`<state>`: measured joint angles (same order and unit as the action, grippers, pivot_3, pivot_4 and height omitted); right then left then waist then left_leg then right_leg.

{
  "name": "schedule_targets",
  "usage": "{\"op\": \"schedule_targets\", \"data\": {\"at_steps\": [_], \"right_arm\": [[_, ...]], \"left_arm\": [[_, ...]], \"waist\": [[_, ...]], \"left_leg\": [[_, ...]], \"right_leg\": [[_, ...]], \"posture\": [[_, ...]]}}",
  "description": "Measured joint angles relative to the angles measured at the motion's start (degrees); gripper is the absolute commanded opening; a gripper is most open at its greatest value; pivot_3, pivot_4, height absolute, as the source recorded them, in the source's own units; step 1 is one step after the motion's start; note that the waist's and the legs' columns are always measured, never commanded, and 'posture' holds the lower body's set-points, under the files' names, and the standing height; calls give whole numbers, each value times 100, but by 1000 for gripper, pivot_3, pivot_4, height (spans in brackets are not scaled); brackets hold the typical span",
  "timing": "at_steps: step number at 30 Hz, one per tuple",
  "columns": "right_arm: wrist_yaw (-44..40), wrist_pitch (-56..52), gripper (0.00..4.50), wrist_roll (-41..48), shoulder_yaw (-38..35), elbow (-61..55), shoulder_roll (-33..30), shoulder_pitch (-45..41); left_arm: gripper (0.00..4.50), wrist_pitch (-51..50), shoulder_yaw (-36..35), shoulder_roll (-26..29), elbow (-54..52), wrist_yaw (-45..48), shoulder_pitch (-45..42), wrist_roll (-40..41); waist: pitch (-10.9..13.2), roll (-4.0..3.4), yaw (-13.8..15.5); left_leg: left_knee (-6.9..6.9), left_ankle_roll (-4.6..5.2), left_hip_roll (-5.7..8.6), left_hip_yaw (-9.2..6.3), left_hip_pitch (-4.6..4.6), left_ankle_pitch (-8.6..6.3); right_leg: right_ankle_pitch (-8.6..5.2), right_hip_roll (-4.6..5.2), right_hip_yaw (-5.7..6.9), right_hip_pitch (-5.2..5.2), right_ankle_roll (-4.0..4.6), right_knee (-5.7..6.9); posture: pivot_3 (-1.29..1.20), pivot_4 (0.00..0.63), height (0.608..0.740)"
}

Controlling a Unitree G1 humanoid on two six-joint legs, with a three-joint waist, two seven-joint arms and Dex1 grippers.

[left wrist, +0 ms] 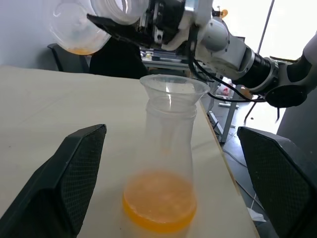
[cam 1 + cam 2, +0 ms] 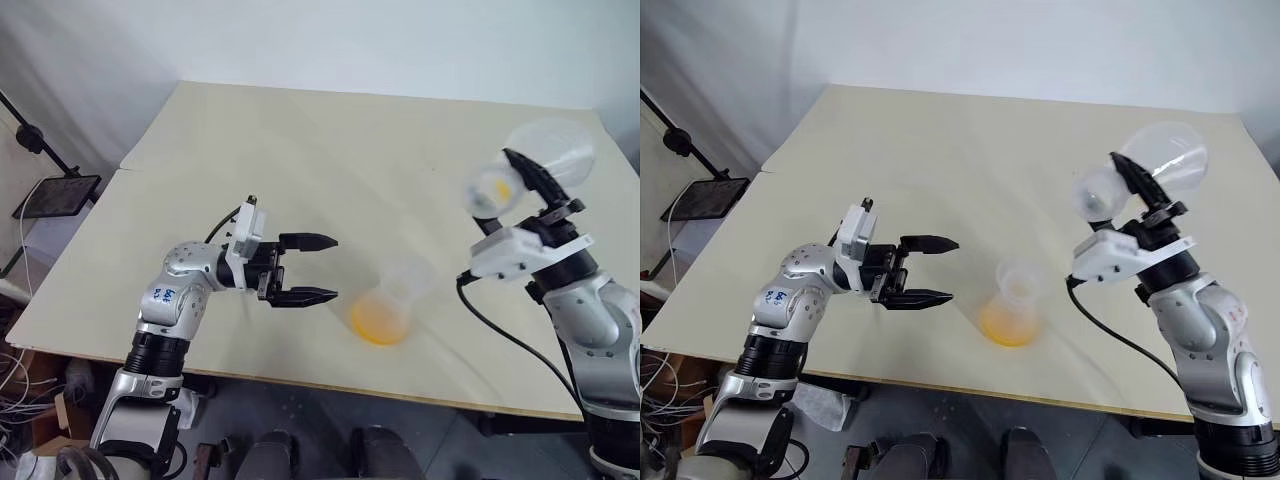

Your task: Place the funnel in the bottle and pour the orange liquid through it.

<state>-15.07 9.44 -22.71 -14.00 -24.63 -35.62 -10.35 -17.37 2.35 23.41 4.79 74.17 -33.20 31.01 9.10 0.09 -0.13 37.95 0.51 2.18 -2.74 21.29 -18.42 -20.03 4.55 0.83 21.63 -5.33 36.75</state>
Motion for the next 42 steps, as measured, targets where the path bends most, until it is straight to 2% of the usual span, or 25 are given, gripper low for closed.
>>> {"op": "schedule_targets", "data": {"at_steps": [5,12,17,25,35,41,42], "right_arm": [[-405,-1295,2468,1180,-451,-233,298,-2],[-763,-3205,2468,2648,-1521,-266,266,28],[-941,-3535,2468,3028,-1664,103,182,281],[-928,-4435,2468,3575,-1584,593,88,9],[-783,-4306,2468,3808,-1658,1120,18,-217],[-760,-4291,4403,4020,-1795,1133,56,53],[-760,-4305,4459,4061,-1814,1129,56,88]], "left_arm": [[4500,0,0,16,0,38,0,0],[4500,-3,-2,75,-11,56,28,0],[4500,-7,0,80,-38,55,100,0],[4500,-14,-2,56,-188,21,143,2],[4500,-79,-3,43,-396,-153,265,14],[4500,-109,-14,120,-411,-164,276,23],[4500,-117,-16,132,-411,-164,276,25]], "waist": [[1,-1,2],[1,-2,-1],[7,-12,-9],[13,-23,0],[13,-22,1],[13,-24,4],[13,-24,1]], "left_leg": [[0,0,0,-1,0,0],[-3,3,-1,0,0,-2],[-5,5,-1,7,-1,-3],[-4,6,0,9,-3,-3],[-4,6,-5,10,-2,-3],[-6,6,-5,10,-1,-3],[-6,6,-5,12,-1,-3]], "right_leg": [[0,2,0,0,0,1],[0,2,-3,0,0,0],[0,2,-11,0,-1,-2],[1,3,-15,0,-2,-2],[5,1,-15,-1,-9,-14],[5,1,-15,-2,-10,-19],[5,1,-15,-2,-10,-20]], "posture": [[0,150,740],[0,150,740],[0,150,740],[0,150,740],[0,150,740],[0,150,740],[0,150,740]]}}
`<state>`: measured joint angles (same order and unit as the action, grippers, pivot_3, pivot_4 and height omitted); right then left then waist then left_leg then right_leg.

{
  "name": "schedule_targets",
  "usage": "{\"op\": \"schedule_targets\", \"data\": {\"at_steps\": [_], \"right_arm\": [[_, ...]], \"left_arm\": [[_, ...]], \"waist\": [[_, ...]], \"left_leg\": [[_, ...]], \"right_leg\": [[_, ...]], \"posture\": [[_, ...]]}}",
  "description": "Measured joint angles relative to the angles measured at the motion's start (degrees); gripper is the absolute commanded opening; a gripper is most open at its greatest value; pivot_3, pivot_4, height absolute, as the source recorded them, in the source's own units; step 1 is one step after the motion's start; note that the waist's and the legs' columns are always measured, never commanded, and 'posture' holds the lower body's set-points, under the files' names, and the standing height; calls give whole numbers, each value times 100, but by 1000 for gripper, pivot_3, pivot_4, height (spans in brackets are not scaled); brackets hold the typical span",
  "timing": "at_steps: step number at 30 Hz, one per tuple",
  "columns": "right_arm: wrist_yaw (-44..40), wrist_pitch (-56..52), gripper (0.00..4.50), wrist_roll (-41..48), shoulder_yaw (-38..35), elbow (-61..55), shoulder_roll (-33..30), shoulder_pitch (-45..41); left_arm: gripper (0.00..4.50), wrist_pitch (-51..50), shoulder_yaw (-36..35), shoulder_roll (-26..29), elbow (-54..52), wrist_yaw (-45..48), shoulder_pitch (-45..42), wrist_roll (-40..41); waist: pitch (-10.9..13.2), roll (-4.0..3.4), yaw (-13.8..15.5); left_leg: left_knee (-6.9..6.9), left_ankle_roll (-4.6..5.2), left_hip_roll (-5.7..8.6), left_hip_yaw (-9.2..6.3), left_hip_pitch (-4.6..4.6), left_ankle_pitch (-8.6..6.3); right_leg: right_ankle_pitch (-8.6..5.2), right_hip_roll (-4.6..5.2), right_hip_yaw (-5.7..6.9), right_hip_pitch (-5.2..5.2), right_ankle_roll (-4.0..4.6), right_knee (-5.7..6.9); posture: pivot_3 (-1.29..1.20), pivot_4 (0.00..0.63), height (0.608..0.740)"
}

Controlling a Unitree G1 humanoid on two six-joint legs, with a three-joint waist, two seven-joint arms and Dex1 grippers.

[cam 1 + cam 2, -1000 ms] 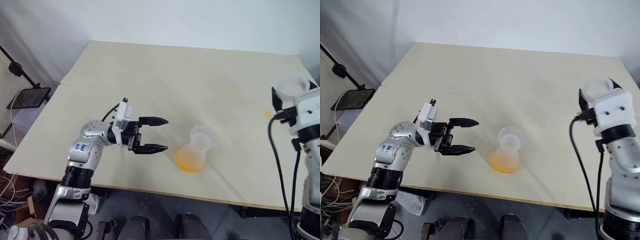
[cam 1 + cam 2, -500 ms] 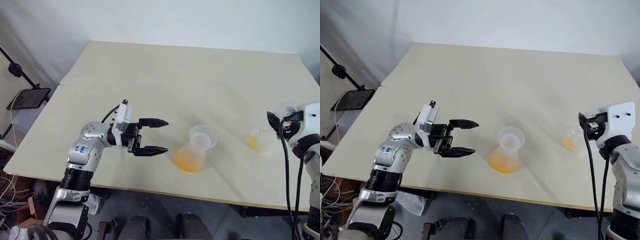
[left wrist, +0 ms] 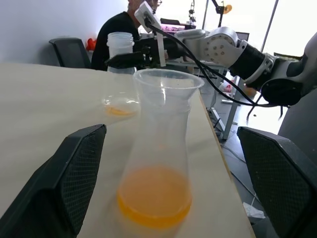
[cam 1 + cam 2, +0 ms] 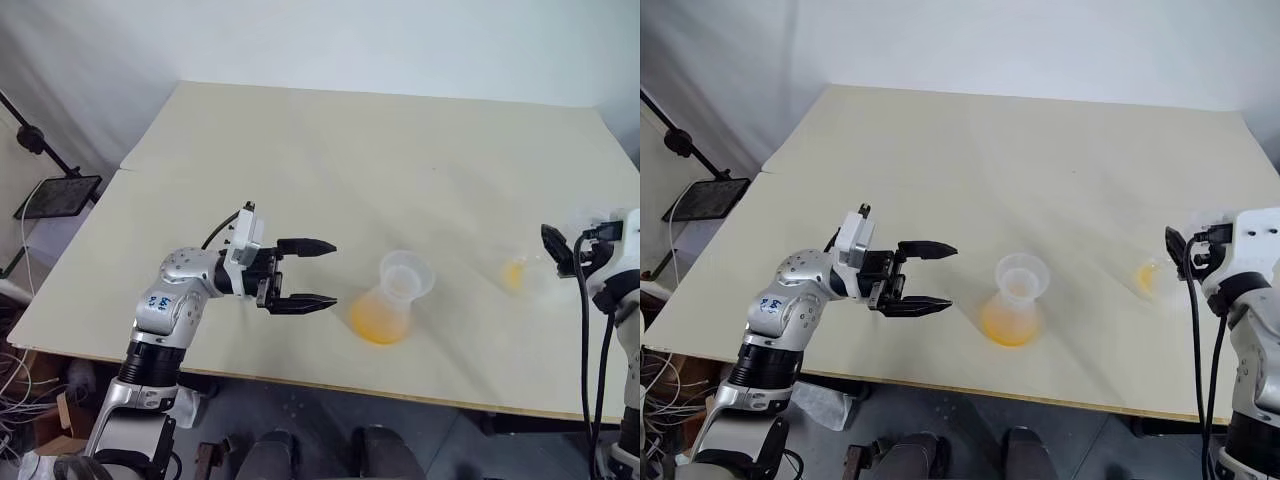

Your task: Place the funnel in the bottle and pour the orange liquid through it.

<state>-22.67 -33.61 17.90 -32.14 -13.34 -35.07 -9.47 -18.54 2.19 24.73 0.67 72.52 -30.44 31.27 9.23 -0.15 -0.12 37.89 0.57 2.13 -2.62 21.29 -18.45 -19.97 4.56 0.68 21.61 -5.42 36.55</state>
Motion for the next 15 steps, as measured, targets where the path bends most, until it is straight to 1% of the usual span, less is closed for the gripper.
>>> {"op": "schedule_targets", "data": {"at_steps": [6,10,12,15], "right_arm": [[-30,-1,4459,157,-236,-233,-55,412],[-166,-11,4459,414,-573,-476,-64,740],[-410,-30,4459,732,-803,-666,-64,1005],[-1140,127,4459,1275,-1110,-973,-65,1679]], "left_arm": [[4500,-19,0,25,5,19,-5,8],[4500,-21,0,47,11,48,-11,10],[4500,-21,3,81,22,71,-21,10],[4500,-20,-15,225,70,110,-26,9]], "waist": [[1,-2,9],[1,-2,14],[2,-3,15],[2,-2,18]], "left_leg": [[-4,0,-1,-2,0,0],[-6,0,-1,-1,0,0],[-7,0,-1,-1,0,0],[-11,2,-2,-1,0,-1]], "right_leg": [[0,0,0,0,0,-2],[0,-1,-1,0,-1,-4],[0,-1,0,0,-1,-6],[1,-2,0,-3,-3,-9]], "posture": [[0,150,740],[0,150,740],[0,150,740],[0,150,740]]}}
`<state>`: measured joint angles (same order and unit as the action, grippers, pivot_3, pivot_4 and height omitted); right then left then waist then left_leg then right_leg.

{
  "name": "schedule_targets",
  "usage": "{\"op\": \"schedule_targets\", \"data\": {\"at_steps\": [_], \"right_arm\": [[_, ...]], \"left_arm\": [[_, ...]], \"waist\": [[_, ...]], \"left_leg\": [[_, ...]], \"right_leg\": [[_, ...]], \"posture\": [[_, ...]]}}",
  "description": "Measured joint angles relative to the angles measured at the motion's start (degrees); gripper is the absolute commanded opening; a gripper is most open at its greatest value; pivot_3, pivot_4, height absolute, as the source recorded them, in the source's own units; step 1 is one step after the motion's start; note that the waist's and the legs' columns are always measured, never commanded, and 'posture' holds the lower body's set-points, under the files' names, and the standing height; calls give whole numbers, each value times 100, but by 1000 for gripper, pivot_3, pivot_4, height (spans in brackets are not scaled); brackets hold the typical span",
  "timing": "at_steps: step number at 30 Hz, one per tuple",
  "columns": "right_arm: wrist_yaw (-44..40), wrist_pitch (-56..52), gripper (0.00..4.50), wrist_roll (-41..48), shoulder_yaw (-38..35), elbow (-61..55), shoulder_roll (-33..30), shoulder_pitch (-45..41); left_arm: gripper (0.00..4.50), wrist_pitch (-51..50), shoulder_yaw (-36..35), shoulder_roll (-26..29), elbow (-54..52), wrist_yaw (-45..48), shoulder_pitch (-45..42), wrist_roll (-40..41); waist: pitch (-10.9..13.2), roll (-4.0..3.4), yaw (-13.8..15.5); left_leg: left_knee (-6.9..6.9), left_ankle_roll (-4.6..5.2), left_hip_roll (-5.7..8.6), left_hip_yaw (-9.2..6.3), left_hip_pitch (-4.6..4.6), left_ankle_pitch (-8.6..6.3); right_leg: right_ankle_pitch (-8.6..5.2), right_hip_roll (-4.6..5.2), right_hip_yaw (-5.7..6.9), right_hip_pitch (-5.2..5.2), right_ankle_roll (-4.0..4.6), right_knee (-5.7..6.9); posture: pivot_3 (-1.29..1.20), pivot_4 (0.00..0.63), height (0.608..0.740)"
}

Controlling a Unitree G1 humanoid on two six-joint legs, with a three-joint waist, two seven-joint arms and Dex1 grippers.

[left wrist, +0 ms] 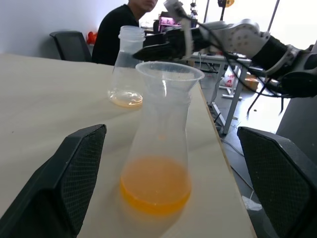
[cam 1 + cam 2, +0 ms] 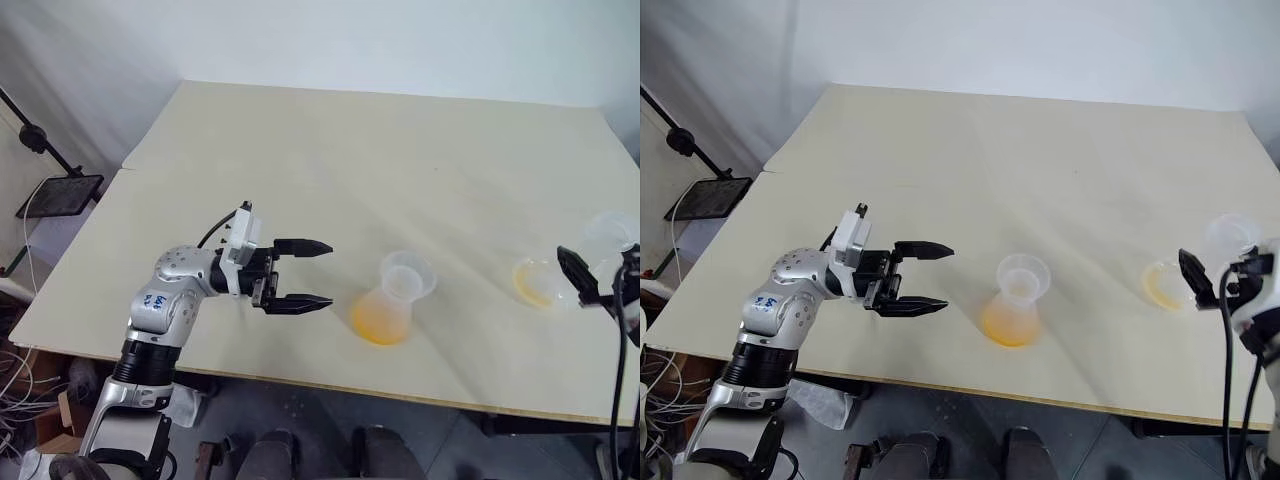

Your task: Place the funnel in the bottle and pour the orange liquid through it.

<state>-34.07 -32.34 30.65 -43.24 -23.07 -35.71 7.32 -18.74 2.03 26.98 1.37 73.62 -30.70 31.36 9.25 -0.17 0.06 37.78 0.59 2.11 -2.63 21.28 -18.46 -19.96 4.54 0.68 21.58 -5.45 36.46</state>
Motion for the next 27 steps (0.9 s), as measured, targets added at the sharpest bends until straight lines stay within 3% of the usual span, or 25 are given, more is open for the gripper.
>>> {"op": "schedule_targets", "data": {"at_steps": [5,10,17,20,23,27], "right_arm": [[-1128,990,4459,138,-498,195,-67,785],[-2312,1698,4459,78,-726,589,-557,1694],[-2552,1997,4459,207,-686,729,-740,1381],[-2926,1800,4459,536,-623,219,-967,1685],[-3289,1757,4459,752,-15,-678,-1094,1819],[-3240,1991,4459,607,363,-660,-820,1774]], "left_arm": [[4500,185,-41,254,166,71,30,-109],[4500,506,-181,539,260,69,80,-292],[4500,692,-208,571,384,-255,209,-525],[4500,693,-223,585,359,-395,254,-567],[4500,693,-245,655,309,-398,419,-567],[4500,807,-210,662,152,-464,478,-609]], "waist": [[1,0,-12],[2,-2,-16],[3,-4,-2],[6,-10,15],[11,0,12],[14,3,66]], "left_leg": [[-2,4,-2,9,-3,-2],[-9,6,-4,13,-6,-3],[-8,3,-9,14,-8,-1],[-15,3,-9,12,-4,-2],[-18,0,-17,9,-4,-2],[-11,1,-12,9,-1,-2]], "right_leg": [[4,-2,-6,-1,-10,-9],[4,-3,-11,-12,-13,-45],[4,-3,-13,-10,-14,-49],[5,-3,-12,-10,-16,-46],[8,-8,-9,-10,-21,-48],[14,-4,-11,-11,-31,-50]], "posture": [[0,150,740],[0,150,740],[0,150,740],[0,150,740],[0,150,740],[0,150,740]]}}
